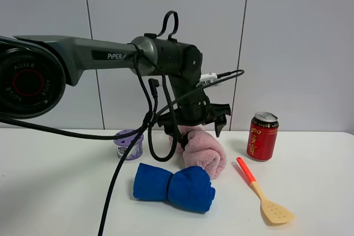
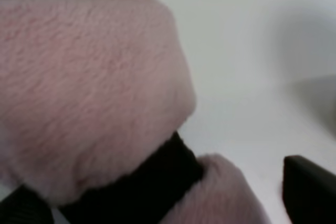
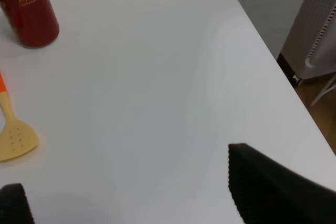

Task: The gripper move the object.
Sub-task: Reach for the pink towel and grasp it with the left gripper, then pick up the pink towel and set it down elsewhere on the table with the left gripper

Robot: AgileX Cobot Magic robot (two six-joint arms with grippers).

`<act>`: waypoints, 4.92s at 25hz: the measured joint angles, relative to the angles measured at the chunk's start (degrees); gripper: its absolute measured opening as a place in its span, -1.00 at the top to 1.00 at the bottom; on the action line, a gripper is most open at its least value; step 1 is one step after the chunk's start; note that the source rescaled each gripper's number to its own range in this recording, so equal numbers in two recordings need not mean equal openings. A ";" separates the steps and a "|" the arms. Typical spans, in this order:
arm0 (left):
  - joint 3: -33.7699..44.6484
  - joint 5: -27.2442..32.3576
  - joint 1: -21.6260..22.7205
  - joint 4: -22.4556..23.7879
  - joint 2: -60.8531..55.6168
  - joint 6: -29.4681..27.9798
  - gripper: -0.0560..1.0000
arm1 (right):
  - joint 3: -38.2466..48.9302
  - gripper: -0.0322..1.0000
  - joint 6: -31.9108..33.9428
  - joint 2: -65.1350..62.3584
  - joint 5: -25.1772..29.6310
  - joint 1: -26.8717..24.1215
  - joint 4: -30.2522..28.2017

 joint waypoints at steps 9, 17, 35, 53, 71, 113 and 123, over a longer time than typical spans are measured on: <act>-0.11 0.24 0.00 4.24 1.78 1.57 -1.00 | 0.00 -1.00 0.00 0.00 0.00 0.00 0.00; -0.40 0.81 0.00 5.19 3.98 3.25 -1.00 | 0.00 -1.00 0.00 0.00 0.00 0.00 0.00; -0.40 -0.60 -1.17 4.79 4.83 14.33 0.89 | 0.00 -1.00 0.00 0.00 0.00 0.00 0.00; -0.40 -0.15 -1.34 0.22 -8.00 25.62 0.89 | 0.00 -1.00 0.00 0.00 0.00 0.00 0.00; -0.27 19.77 7.94 14.77 -39.00 36.07 0.89 | 0.00 -1.00 0.00 0.00 0.00 0.00 0.00; 38.88 -9.98 34.70 -0.53 -19.98 38.58 0.89 | 0.00 -1.00 0.00 0.00 0.00 0.00 0.00; 38.88 -15.65 35.37 -0.46 -19.25 37.22 0.89 | 0.00 -1.00 0.00 0.00 0.00 0.00 0.00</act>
